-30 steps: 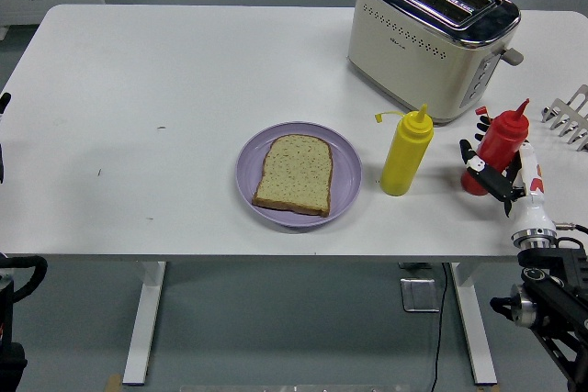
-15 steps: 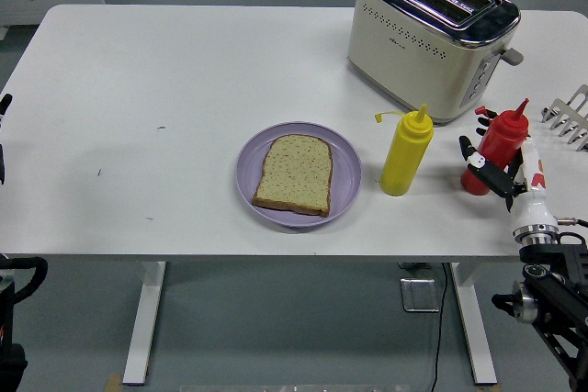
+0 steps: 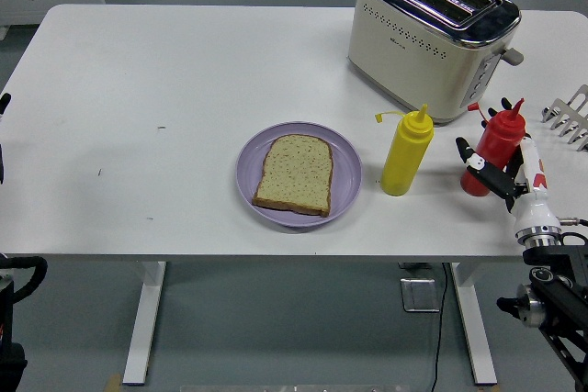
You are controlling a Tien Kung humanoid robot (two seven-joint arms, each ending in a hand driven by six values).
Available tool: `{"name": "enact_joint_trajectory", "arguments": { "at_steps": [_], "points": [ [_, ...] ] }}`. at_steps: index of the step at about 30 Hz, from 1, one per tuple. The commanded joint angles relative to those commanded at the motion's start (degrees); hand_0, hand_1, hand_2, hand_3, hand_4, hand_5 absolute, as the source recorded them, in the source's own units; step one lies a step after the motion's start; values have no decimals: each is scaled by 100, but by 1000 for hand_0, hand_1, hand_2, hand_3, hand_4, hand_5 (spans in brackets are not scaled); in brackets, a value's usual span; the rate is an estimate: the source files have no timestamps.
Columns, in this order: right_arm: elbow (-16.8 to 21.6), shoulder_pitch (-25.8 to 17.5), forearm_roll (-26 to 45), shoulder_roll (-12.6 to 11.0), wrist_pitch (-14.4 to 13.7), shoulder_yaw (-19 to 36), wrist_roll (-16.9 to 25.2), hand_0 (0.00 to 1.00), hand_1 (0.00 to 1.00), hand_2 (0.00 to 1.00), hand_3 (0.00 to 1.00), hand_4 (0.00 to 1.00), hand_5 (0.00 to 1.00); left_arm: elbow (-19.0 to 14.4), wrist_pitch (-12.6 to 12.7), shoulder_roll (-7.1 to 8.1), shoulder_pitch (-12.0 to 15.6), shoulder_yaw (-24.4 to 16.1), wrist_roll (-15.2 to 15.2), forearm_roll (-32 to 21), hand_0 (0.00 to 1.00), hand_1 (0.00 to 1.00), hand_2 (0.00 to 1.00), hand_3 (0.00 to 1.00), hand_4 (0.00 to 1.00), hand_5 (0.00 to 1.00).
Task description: Pick up the cup,pour liquid into bread,place the cup on the desk
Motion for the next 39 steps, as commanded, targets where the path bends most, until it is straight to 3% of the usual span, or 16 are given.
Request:
{"name": "enact_joint_trajectory", "arguments": {
  "at_steps": [7, 19, 32, 33, 38, 39],
  "points": [
    [178, -272, -48, -77, 52, 353, -26, 972, 914, 989, 998, 841, 236, -3, 1, 7, -5, -6, -1, -1, 714, 750, 771, 687, 663, 998],
    [1202, -1095, -544, -306, 488, 800, -288, 976, 917, 997, 998, 869, 261, -6, 3, 23, -32, -7, -1, 3, 714, 750, 771, 686, 662, 998],
    [1690, -1749, -229, -359, 487, 1551, -190, 977, 921, 996, 998, 883, 271, -10, 5, 45, -50, 9, -3, 4, 714, 750, 770, 686, 663, 998],
    [1687, -1769, -72, -335, 598, 1668, -186, 917, 865, 943, 975, 888, 270, -9, 6, 47, -52, 9, -3, 4, 714, 750, 770, 686, 663, 998],
    [1625, -1803, 619, -262, 1058, 2184, -232, 917, 865, 943, 975, 888, 270, 3, 4, 48, -58, 12, -4, 5, 714, 750, 770, 686, 663, 998],
    [1610, -1801, 731, -258, 1135, 2246, -264, 850, 796, 808, 815, 843, 248, 4, 4, 47, -58, 12, -5, 5, 715, 750, 770, 686, 662, 998]
  ]
}}
